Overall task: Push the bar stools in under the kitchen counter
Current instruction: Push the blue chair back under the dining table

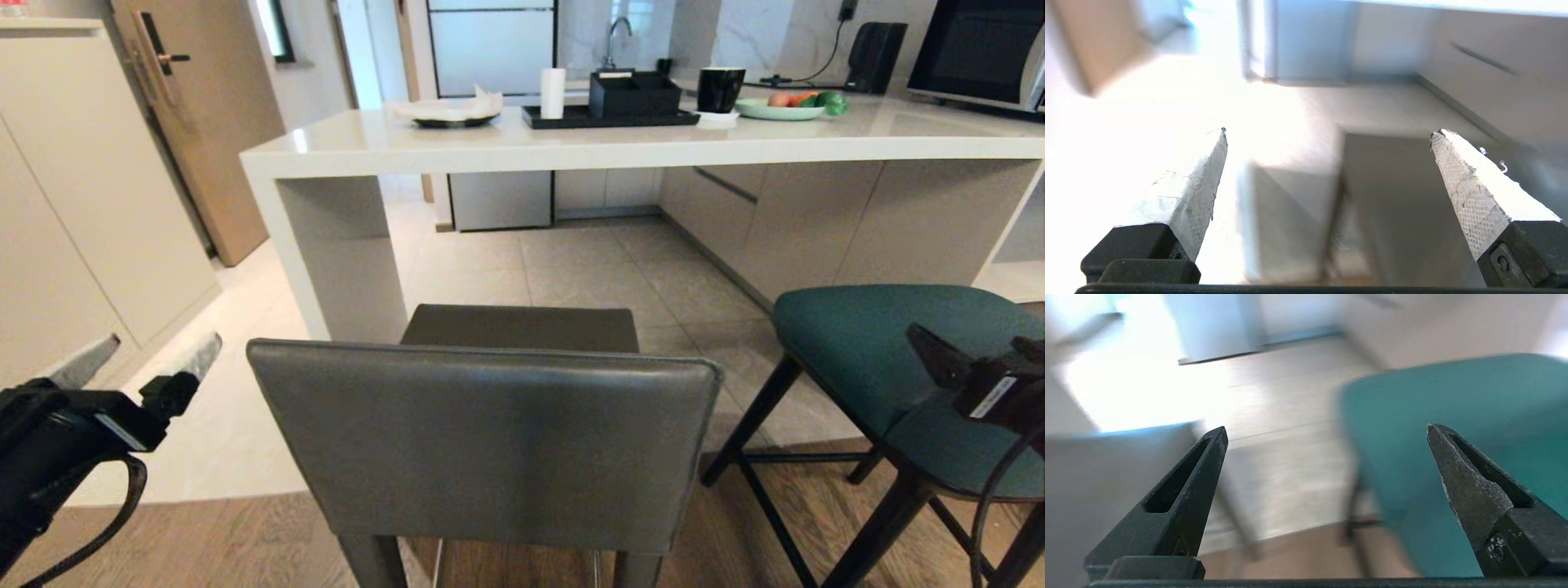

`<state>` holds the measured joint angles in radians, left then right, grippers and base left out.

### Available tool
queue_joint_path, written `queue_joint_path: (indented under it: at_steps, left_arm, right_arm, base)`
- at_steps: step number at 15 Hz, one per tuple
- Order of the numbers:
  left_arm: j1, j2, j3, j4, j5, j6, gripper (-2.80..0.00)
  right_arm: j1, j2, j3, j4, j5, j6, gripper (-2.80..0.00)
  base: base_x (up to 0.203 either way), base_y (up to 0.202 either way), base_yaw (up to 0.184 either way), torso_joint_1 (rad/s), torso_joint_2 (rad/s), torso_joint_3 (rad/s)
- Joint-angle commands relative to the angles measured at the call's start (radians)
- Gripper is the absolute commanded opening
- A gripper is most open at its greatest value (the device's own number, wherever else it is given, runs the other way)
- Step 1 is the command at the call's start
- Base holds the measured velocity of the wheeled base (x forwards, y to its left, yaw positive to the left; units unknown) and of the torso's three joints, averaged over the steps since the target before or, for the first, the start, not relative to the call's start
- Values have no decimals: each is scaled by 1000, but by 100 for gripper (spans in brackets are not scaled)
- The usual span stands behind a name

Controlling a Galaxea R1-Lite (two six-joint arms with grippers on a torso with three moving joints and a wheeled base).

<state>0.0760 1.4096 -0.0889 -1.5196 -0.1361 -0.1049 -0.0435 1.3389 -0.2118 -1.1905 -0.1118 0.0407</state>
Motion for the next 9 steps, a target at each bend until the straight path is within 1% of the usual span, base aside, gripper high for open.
queue_joint_path:
  at_steps: [1, 3, 4, 5, 7, 9]
  left_arm:
    - [-4, -9, -33, 24, 48, 17, 0]
    - [-48, -25, -18, 37, 53, 19, 0]
    - [-78, -33, 2, 38, 58, 19, 0]
    - [-75, -31, 20, 41, 62, 17, 0]
    - [-26, 4, 26, 66, 55, -5, 0]
    - [-17, 80, 10, 72, 56, -8, 0]
  right_arm:
    - [6, -97, -52, 108, -62, -3, 0]
    - [9, -156, -63, 216, -73, 3, 0]
    - [10, -155, -63, 221, -74, 5, 0]
    - [10, -155, -61, 221, -74, 5, 0]
    - [10, -155, -60, 221, -74, 8, 0]
    - [11, -159, -64, 221, -74, 8, 0]
  base:
    - [0, 0, 0, 0, 0, 0]
    - [0, 0, 0, 0, 0, 0]
    - [0, 0, 0, 0, 0, 0]
    - [0, 0, 0, 0, 0, 0]
    - [0, 0, 0, 0, 0, 0]
    - [0, 0, 0, 0, 0, 0]
